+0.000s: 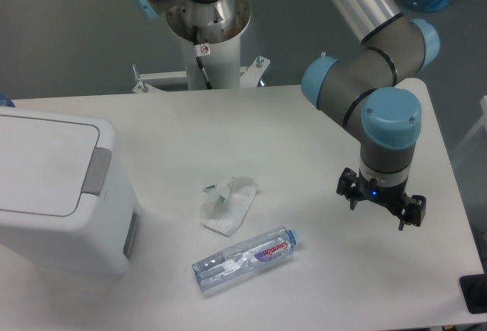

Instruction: Open the trash can

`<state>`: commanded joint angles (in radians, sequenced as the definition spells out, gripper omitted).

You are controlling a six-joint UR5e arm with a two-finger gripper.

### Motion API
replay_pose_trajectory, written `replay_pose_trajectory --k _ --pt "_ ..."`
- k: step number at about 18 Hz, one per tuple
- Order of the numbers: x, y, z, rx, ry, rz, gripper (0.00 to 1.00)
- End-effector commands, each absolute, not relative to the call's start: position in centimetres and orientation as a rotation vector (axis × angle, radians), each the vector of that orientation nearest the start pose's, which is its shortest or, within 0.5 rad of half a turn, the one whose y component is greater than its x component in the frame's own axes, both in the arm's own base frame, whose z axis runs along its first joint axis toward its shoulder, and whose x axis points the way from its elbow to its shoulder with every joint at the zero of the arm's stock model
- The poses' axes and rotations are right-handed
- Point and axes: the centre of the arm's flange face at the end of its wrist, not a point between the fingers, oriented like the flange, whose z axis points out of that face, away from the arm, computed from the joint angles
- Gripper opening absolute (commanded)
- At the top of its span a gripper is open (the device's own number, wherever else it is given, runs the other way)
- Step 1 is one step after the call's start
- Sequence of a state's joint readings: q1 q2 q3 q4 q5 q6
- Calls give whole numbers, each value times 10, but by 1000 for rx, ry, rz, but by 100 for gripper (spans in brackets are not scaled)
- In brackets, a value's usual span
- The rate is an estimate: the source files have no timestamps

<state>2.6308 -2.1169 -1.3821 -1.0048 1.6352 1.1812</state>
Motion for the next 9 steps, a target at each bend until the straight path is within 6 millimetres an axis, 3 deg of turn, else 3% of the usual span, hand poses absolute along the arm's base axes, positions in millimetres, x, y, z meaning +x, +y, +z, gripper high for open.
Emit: replay_pose_trajectory --k 5,9 --pt "-554 456 312 -3087 167 336 100" --pt "-553 450 338 -3051 88 361 100"
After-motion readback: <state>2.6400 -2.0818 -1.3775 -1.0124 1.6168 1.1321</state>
